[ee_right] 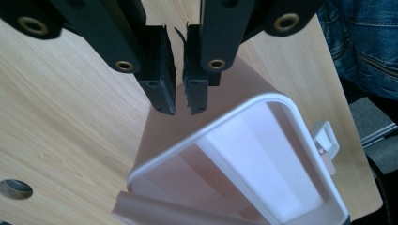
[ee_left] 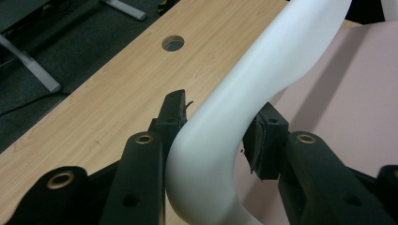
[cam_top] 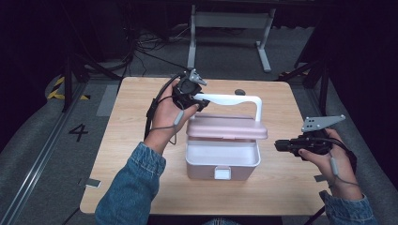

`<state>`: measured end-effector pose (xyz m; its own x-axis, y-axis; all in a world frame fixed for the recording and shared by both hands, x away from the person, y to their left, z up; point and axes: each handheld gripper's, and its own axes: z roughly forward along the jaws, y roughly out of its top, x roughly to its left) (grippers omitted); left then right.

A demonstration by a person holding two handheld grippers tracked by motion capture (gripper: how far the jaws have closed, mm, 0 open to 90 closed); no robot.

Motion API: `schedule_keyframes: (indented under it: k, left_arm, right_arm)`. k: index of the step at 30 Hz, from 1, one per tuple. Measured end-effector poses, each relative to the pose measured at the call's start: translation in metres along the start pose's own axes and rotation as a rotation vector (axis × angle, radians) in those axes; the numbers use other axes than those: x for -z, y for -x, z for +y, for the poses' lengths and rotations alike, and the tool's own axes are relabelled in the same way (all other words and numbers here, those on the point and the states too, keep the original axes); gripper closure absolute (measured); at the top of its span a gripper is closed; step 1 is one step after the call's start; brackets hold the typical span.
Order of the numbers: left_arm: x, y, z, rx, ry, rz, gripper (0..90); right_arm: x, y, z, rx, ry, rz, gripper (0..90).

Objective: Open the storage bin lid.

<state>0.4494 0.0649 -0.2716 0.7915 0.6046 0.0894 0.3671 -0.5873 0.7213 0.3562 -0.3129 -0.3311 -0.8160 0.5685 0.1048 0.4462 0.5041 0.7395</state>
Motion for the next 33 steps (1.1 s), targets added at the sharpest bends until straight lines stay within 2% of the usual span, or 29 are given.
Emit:
schedule_keyframes:
  k: [6, 14, 18, 23, 28, 33]
  left_arm:
    - [-0.004, -0.006, 0.001, 0.017, 0.010, -0.005, 63.9]
    - [-0.005, -0.009, 0.001, 0.030, 0.013, -0.012, 64.0]
    - [-0.005, -0.010, 0.000, 0.036, 0.016, -0.017, 64.3]
    - [-0.005, -0.012, 0.000, 0.044, 0.013, -0.027, 64.6]
    - [-0.008, -0.016, -0.001, 0.065, 0.034, -0.035, 65.3]
    - [-0.010, -0.017, -0.001, 0.073, 0.036, -0.038, 65.4]
  right_arm:
    - [-0.003, -0.006, 0.005, 0.024, 0.024, 0.034, 89.9]
    - [-0.008, -0.013, 0.011, 0.036, 0.059, 0.058, 90.0]
    - [-0.017, -0.019, 0.017, 0.037, 0.080, 0.099, 90.0]
    - [-0.026, -0.024, 0.023, 0.044, 0.114, 0.121, 90.0]
    - [-0.031, -0.026, 0.027, 0.024, 0.164, 0.128, 90.0]
    - [-0.030, -0.026, 0.028, 0.014, 0.218, 0.106, 90.0]
